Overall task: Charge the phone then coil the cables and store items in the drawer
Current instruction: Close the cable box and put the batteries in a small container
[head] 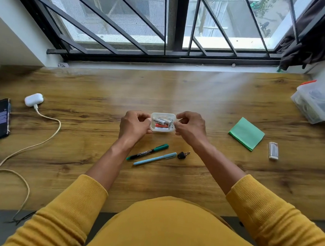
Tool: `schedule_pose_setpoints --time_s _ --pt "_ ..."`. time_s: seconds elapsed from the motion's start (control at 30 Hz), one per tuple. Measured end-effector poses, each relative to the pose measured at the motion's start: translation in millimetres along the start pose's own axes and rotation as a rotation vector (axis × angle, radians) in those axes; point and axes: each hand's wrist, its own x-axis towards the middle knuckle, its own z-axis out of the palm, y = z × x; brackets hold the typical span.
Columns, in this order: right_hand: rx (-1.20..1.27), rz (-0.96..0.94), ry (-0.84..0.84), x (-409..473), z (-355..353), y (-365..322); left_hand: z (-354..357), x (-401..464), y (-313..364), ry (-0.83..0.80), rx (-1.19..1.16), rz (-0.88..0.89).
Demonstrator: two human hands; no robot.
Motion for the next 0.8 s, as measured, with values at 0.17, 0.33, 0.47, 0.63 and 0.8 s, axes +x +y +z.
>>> schedule_pose_setpoints --time_s 0.17,0.33,0.47,0.63,0.8 --pt "0.049 0.016 0.036 -18.3 -25.0 2.0 10.5 -25.3 8.2 -0.034 -0.072 0.008" --pt "0.107 0.027 0.057 -49.1 -66.1 24.2 36.7 -62.7 16.6 -0.098 -0.165 -0.023" --pt "0.042 0.044 0.071 -75.6 -96.8 58.7 67.1 -101.6 17.5 -0.16 -0.192 -0.021" --pt "-0.029 0.084 0.072 -104.0 -127.4 100.0 102.7 -146.1 12.2 -0.228 -0.119 -0.011" --pt "-0.051 0.098 0.089 -126.4 -141.7 125.3 122.4 -171.3 1.7 -0.249 -0.096 -0.026"
